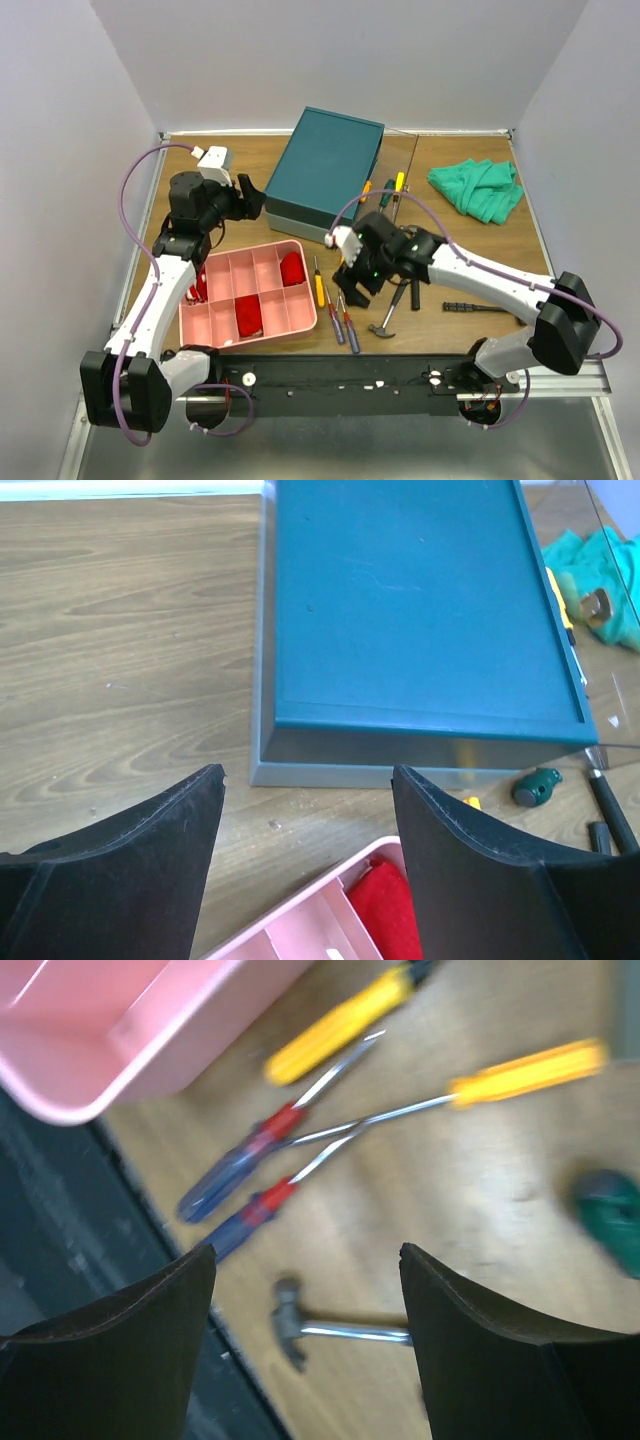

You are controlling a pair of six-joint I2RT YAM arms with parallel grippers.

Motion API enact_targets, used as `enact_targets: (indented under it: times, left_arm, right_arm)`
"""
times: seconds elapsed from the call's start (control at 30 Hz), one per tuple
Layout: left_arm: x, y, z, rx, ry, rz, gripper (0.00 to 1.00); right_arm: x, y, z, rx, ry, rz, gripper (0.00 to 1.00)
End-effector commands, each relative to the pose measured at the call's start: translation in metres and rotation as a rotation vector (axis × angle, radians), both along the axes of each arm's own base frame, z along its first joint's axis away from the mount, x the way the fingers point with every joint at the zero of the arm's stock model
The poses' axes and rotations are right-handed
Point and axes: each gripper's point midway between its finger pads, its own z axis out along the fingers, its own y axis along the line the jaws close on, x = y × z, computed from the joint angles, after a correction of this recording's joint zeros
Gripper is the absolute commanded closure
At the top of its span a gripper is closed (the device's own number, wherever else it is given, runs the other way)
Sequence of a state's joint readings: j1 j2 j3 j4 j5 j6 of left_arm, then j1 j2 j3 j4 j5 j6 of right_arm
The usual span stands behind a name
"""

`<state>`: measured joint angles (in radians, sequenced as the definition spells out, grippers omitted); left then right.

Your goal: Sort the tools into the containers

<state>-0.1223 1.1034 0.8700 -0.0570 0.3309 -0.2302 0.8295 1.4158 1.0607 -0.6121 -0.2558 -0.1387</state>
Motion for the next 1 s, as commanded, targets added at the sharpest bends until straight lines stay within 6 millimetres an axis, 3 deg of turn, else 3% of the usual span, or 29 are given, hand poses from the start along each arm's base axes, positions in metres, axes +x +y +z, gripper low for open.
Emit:
enact_targets:
  times: [0.0,0.2,0.3,0.63,0.73,0.87,0.97]
  left_arm:
    - [-0.002,0.017,0.013,-0.033,0.000,0.134,0.22]
    - [-0.020,0.022,0.009,-0.113,0.012,0.197,0.21]
    - [-0.025,0.024,0.011,-0.113,0.006,0.200,0.21]
    - [-0.030,0.030,0.013,-0.124,-0.013,0.217,0.20]
    - [-0.031,0.033,0.012,-0.131,-0.007,0.227,0.20]
    - [-0.031,0.033,0.015,-0.143,-0.011,0.226,0.20]
    - [-0.030,0.033,0.020,-0.149,-0.020,0.221,0.20]
  right_arm:
    - [-0.029,0.001,-0.022,-0.063,0.090,-0.060,0.20]
    - [-0.060,-0.001,-0.065,-0.197,0.282,-0.168,0.20]
    - [-0.059,-0.009,-0.083,-0.280,0.305,-0.243,0.20]
    - [-0.064,-0.008,-0.115,-0.383,0.384,-0.295,0.27]
    - [-0.063,-0.006,-0.122,-0.407,0.386,-0.292,0.31]
    - [-0.061,-0.008,-0.129,-0.449,0.354,-0.282,0.49]
    - [-0.060,-0.014,-0.131,-0.480,0.322,-0.266,0.53]
